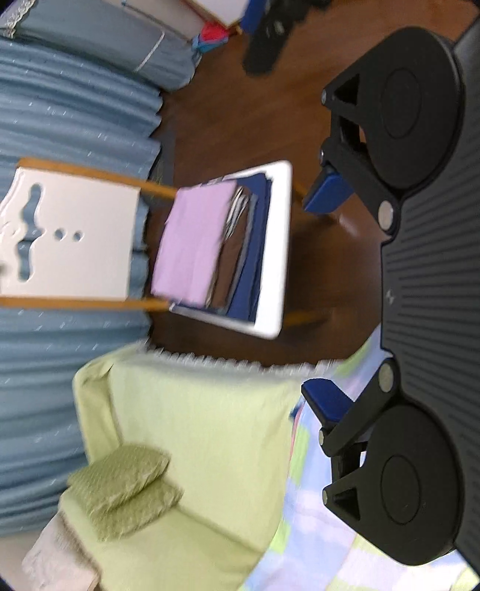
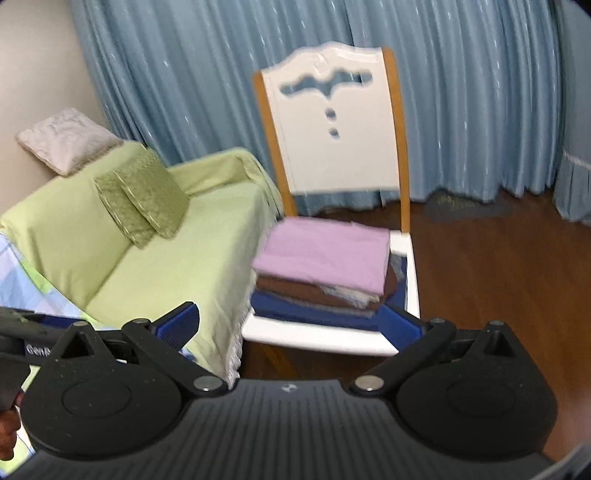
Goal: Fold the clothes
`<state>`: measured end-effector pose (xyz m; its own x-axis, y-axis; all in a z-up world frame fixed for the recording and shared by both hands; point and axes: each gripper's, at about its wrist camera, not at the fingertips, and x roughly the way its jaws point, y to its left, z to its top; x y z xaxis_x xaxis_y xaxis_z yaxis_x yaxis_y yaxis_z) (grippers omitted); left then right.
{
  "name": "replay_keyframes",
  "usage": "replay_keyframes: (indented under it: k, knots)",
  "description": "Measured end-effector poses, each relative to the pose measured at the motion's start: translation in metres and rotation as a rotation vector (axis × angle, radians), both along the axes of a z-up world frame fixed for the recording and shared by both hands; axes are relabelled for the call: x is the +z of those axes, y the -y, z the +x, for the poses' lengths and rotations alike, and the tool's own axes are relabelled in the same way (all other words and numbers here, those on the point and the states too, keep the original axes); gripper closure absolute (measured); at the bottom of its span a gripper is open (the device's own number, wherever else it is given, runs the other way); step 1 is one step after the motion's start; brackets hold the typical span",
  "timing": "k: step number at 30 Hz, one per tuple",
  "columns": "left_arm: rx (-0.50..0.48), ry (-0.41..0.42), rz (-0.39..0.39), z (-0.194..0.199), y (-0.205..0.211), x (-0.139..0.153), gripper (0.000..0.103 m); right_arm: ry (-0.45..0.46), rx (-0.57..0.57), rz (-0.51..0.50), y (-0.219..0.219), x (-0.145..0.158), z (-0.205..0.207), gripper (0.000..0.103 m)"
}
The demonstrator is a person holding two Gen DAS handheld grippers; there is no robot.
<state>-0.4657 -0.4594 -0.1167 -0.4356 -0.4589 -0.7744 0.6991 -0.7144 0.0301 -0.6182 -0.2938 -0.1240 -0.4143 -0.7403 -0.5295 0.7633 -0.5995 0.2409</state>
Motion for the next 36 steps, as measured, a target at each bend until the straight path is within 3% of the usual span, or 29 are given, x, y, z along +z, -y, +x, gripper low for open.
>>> replay_keyframes:
  k: [5,7,10,11,14,17,25,30,36]
  knots:
    - [0.063,-0.018,-0.161,0.024,-0.012,0.060,0.001,-0.170,-0.045,0.024,-0.007,0.047,0.033,0.001]
    - [0.062,-0.012,-0.214,0.030,-0.018,0.070,0.001,-0.233,-0.076,0.052,-0.009,0.063,0.049,0.001]
    - [0.034,0.015,-0.255,0.037,-0.026,0.074,0.001,-0.202,-0.165,0.094,-0.017,0.064,0.061,0.001]
    - [0.004,0.031,-0.248,0.039,-0.029,0.073,0.001,-0.163,-0.211,0.114,-0.021,0.061,0.064,0.001]
    - [-0.046,0.036,-0.202,0.051,-0.038,0.073,0.001,-0.050,-0.205,0.144,-0.030,0.055,0.075,0.001]
    - [-0.071,0.014,-0.184,0.070,-0.051,0.078,0.001,-0.063,-0.203,0.122,-0.039,0.056,0.102,0.001]
    - [-0.087,-0.047,-0.232,0.107,-0.066,0.102,0.001,-0.088,-0.200,0.058,-0.046,0.076,0.160,0.001]
    - [-0.090,-0.088,-0.184,0.122,-0.065,0.108,0.001,-0.086,-0.249,0.049,-0.054,0.083,0.179,0.001]
    - [-0.118,-0.105,-0.127,0.134,-0.069,0.111,0.001,-0.014,-0.322,0.020,-0.070,0.082,0.191,0.001]
